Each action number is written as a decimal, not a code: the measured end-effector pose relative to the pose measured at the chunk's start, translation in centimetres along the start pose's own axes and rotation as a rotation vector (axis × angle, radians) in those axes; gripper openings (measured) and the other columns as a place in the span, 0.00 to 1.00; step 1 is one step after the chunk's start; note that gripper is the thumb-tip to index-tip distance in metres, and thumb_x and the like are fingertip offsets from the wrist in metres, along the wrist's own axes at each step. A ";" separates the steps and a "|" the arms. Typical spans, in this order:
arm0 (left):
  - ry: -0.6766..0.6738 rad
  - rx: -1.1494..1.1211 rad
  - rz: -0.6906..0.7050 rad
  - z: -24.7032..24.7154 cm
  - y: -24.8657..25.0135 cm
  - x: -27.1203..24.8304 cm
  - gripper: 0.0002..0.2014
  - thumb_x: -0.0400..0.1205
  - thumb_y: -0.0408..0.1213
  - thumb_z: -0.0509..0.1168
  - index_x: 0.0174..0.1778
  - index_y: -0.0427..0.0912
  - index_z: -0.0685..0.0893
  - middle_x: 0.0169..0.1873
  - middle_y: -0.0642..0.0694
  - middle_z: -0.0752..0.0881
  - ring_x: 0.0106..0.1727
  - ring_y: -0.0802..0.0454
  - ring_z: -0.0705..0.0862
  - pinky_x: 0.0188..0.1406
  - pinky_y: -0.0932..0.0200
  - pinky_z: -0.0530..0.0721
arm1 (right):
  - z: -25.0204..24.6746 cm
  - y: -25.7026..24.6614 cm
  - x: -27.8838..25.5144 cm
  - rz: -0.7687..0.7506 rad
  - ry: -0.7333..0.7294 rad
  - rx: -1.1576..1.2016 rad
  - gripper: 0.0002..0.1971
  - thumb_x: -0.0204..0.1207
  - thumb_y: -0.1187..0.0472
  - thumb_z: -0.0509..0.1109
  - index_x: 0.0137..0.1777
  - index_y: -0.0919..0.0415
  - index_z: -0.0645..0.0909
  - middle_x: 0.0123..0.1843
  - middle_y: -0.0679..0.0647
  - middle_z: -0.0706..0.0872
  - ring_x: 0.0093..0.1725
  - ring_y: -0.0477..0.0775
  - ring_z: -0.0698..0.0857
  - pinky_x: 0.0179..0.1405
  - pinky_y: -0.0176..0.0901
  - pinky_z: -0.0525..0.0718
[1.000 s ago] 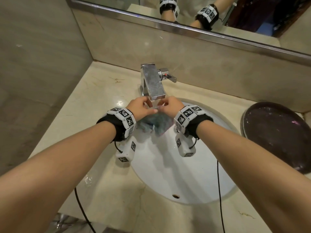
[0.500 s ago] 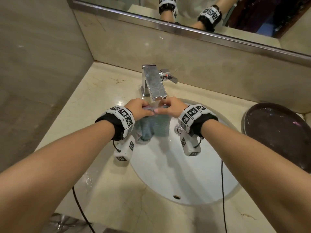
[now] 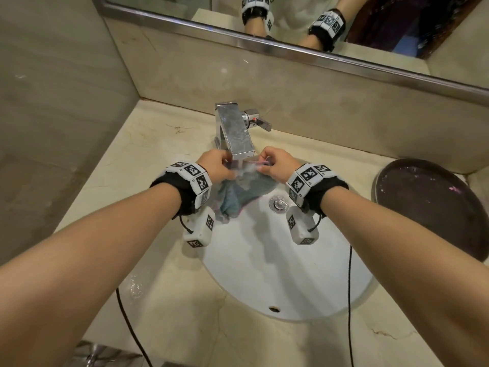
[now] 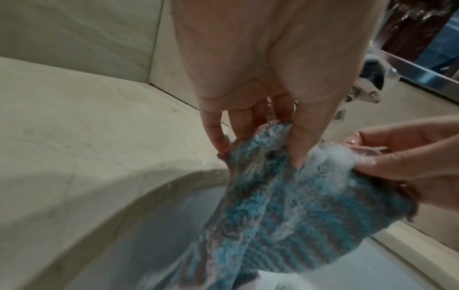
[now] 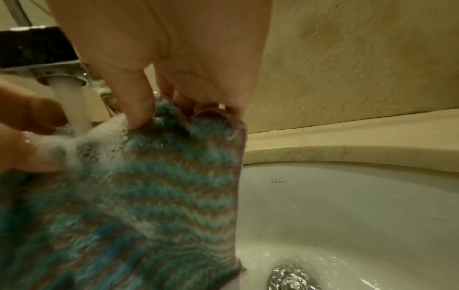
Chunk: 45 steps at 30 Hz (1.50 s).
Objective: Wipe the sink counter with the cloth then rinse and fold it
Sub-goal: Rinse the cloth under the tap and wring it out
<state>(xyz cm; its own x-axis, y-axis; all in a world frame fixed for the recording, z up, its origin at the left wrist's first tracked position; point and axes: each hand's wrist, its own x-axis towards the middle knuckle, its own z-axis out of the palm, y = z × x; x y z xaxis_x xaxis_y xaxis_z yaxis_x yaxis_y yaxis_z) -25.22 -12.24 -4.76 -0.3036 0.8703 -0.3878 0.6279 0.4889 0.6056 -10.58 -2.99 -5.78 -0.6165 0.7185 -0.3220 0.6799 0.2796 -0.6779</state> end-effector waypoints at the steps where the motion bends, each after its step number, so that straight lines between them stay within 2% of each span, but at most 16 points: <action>1: 0.001 -0.002 0.006 0.2 0.0 0.0 0.20 0.73 0.36 0.73 0.61 0.37 0.82 0.54 0.39 0.85 0.52 0.44 0.81 0.46 0.61 0.73 | 0.0 -0.2 -0.1 0.004 -0.015 0.036 0.12 0.74 0.69 0.70 0.35 0.54 0.73 0.43 0.57 0.81 0.44 0.53 0.78 0.47 0.41 0.77; 3: -0.015 -0.010 0.006 0.6 -0.2 -0.2 0.26 0.72 0.39 0.75 0.65 0.38 0.79 0.56 0.42 0.84 0.51 0.47 0.80 0.48 0.62 0.74 | 0.2 -1.1 -0.4 -0.015 -0.061 0.115 0.14 0.72 0.74 0.71 0.35 0.53 0.76 0.44 0.61 0.83 0.45 0.55 0.81 0.55 0.51 0.83; 5: -0.048 -0.074 0.011 0.9 -0.3 -0.2 0.33 0.69 0.42 0.77 0.69 0.41 0.74 0.58 0.45 0.83 0.53 0.48 0.80 0.52 0.60 0.76 | 0.3 -2.1 -0.4 -0.027 -0.111 0.162 0.14 0.70 0.77 0.71 0.51 0.61 0.82 0.52 0.64 0.86 0.51 0.59 0.84 0.59 0.56 0.83; 7: -0.051 -0.110 0.002 1.0 -0.3 -0.2 0.33 0.69 0.44 0.77 0.70 0.42 0.75 0.61 0.42 0.84 0.58 0.43 0.83 0.55 0.57 0.78 | 0.6 -2.6 0.0 -0.028 -0.109 0.157 0.25 0.68 0.78 0.71 0.65 0.65 0.77 0.59 0.65 0.86 0.56 0.62 0.85 0.60 0.57 0.84; 12: 0.019 -0.055 -0.010 0.2 -0.4 -0.3 0.15 0.77 0.41 0.70 0.57 0.38 0.86 0.49 0.42 0.87 0.50 0.45 0.83 0.51 0.58 0.76 | 0.4 -2.0 0.6 -0.005 -0.128 -0.234 0.20 0.68 0.73 0.72 0.60 0.61 0.77 0.50 0.56 0.81 0.51 0.55 0.81 0.51 0.44 0.81; 16: -0.013 -0.142 0.012 0.0 -0.7 -0.2 0.13 0.78 0.36 0.69 0.56 0.35 0.85 0.54 0.37 0.87 0.57 0.42 0.84 0.64 0.50 0.79 | 0.1 -1.0 0.4 0.046 -0.255 -0.489 0.15 0.69 0.68 0.72 0.57 0.61 0.84 0.43 0.57 0.85 0.43 0.57 0.83 0.41 0.41 0.78; 19: -0.006 -0.121 0.006 0.2 -1.6 -0.2 0.03 0.79 0.35 0.67 0.42 0.40 0.84 0.42 0.41 0.85 0.47 0.45 0.81 0.53 0.53 0.79 | 0.0 -0.7 0.4 0.107 -0.255 -0.411 0.11 0.72 0.66 0.72 0.55 0.64 0.83 0.46 0.58 0.83 0.44 0.55 0.79 0.44 0.40 0.74; 23: -0.095 -0.083 -0.051 0.8 -2.4 -0.5 0.12 0.77 0.38 0.69 0.29 0.50 0.77 0.30 0.53 0.79 0.35 0.51 0.78 0.32 0.63 0.75 | 0.1 -1.3 0.3 0.054 -0.161 -0.029 0.16 0.73 0.71 0.69 0.62 0.69 0.80 0.57 0.65 0.85 0.51 0.59 0.84 0.54 0.48 0.82; 26: -0.108 -0.058 -0.031 1.1 -1.9 -0.6 0.09 0.73 0.41 0.74 0.44 0.44 0.82 0.44 0.47 0.86 0.50 0.44 0.84 0.50 0.56 0.83 | 0.4 -2.3 0.0 0.026 -0.180 0.085 0.18 0.73 0.74 0.68 0.62 0.64 0.80 0.47 0.54 0.83 0.40 0.48 0.80 0.32 0.28 0.78; 29: -0.044 -0.095 0.007 1.4 -1.0 -0.6 0.30 0.71 0.40 0.76 0.67 0.39 0.75 0.61 0.42 0.84 0.61 0.44 0.83 0.61 0.54 0.80 | 1.0 -2.9 0.3 0.009 -0.241 -0.065 0.17 0.71 0.71 0.69 0.60 0.63 0.80 0.43 0.52 0.81 0.44 0.53 0.79 0.28 0.27 0.73; 33: 0.052 -0.060 -0.016 1.5 0.1 -0.6 0.20 0.76 0.38 0.71 0.62 0.36 0.80 0.58 0.38 0.86 0.59 0.41 0.83 0.54 0.58 0.77 | 1.4 -3.0 0.2 0.041 -0.187 -0.162 0.25 0.71 0.70 0.71 0.68 0.69 0.70 0.49 0.57 0.80 0.47 0.55 0.80 0.29 0.32 0.74; 35: 0.086 -0.090 -0.028 1.5 0.4 -0.8 0.16 0.78 0.39 0.68 0.59 0.35 0.82 0.55 0.39 0.86 0.56 0.42 0.83 0.52 0.57 0.77 | 1.3 -2.7 0.1 0.077 -0.194 -0.166 0.30 0.71 0.72 0.72 0.72 0.66 0.67 0.57 0.60 0.82 0.54 0.60 0.83 0.40 0.39 0.82; 37: 0.083 -0.142 -0.030 1.6 0.7 -0.8 0.16 0.80 0.39 0.67 0.60 0.34 0.81 0.53 0.41 0.85 0.53 0.44 0.83 0.49 0.59 0.77 | 1.2 -2.0 0.1 0.124 -0.274 -0.279 0.28 0.70 0.69 0.74 0.71 0.63 0.72 0.63 0.59 0.84 0.59 0.61 0.85 0.51 0.45 0.83; 39: 0.059 -0.213 -0.033 2.0 0.5 -0.6 0.15 0.81 0.37 0.65 0.62 0.34 0.78 0.57 0.39 0.84 0.57 0.42 0.83 0.53 0.57 0.81 | 1.0 -1.4 0.1 0.151 -0.334 -0.405 0.19 0.73 0.64 0.73 0.64 0.65 0.81 0.60 0.61 0.86 0.54 0.60 0.85 0.56 0.46 0.82; 43: 0.000 -0.304 -0.114 2.3 -0.8 -0.6 0.14 0.83 0.34 0.60 0.62 0.33 0.73 0.59 0.31 0.83 0.59 0.34 0.83 0.62 0.41 0.82 | 0.4 -0.7 0.0 0.168 -0.221 -0.243 0.10 0.78 0.60 0.68 0.54 0.64 0.83 0.40 0.55 0.83 0.42 0.54 0.78 0.37 0.38 0.73; 45: -0.034 -0.259 -0.140 2.4 -1.3 -0.7 0.14 0.83 0.35 0.59 0.61 0.32 0.73 0.58 0.30 0.83 0.59 0.35 0.83 0.63 0.41 0.81 | 0.3 -0.7 0.1 0.144 -0.145 -0.101 0.12 0.78 0.61 0.67 0.58 0.65 0.83 0.47 0.58 0.86 0.45 0.56 0.81 0.40 0.40 0.77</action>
<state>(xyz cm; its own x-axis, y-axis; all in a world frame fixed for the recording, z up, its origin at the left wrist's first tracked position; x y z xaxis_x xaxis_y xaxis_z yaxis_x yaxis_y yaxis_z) -24.09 -13.64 -6.87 -0.3472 0.7931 -0.5004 0.3764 0.6066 0.7003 -11.28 -3.31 -5.56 -0.5559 0.6585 -0.5073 0.7969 0.2486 -0.5506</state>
